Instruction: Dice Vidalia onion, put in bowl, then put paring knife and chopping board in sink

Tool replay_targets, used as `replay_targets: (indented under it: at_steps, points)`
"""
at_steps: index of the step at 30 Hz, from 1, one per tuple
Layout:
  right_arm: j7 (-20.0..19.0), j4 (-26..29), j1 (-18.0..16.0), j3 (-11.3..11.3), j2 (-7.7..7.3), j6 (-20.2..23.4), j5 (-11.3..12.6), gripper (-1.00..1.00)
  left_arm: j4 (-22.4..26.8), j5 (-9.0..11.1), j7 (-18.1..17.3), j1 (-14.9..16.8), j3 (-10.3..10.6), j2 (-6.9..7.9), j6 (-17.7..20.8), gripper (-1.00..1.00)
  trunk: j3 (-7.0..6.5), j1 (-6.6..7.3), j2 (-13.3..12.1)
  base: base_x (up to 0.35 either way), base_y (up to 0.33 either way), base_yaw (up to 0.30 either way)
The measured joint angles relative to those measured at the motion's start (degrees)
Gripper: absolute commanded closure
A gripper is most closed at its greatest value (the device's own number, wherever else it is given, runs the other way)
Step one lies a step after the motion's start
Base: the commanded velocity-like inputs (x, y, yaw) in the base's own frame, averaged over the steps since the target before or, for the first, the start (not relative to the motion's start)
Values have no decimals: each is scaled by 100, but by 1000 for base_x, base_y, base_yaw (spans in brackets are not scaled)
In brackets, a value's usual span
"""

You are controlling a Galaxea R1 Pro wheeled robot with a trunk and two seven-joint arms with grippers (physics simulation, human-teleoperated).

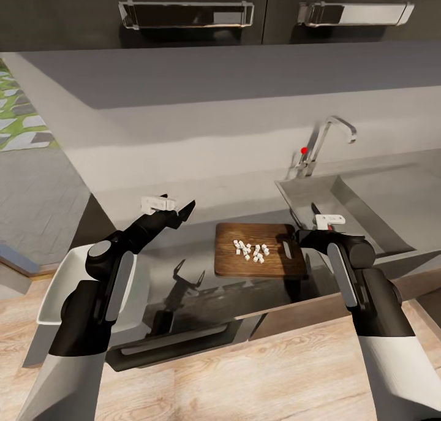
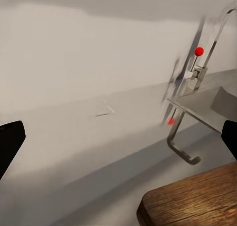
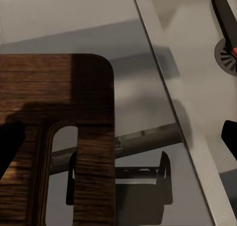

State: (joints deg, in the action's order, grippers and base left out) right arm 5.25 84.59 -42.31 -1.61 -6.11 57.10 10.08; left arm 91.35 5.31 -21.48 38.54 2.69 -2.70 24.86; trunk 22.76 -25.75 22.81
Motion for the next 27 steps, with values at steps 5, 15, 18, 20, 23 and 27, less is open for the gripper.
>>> replay_targets:
  at_steps: [5,15,18,20,23,27]
  points:
    - [0,0,0,-1,-2,0,0,-100,0,1,2,0,0,0,0,-100,31,0,0,0,0,0]
    - [0,0,0,-3,1,0,0,-100,-1,0,0,0,0,0,0,-100,120,0,0,0,0,0]
    - [0,1,1,-1,0,0,0,-100,0,1,1,0,0,0,-2,-100,141,0,0,0,0,0]
    - [0,0,0,-2,0,0,0,-100,0,0,1,0,0,0,-4,-100,150,0,0,0,0,0]
    - [0,0,0,-2,-1,0,0,-100,0,1,2,0,0,0,-3,-100,157,0,0,0,0,0]
    - [0,1,0,1,0,0,0,-100,0,1,3,0,0,0,-5,-100,174,0,0,0,0,0]
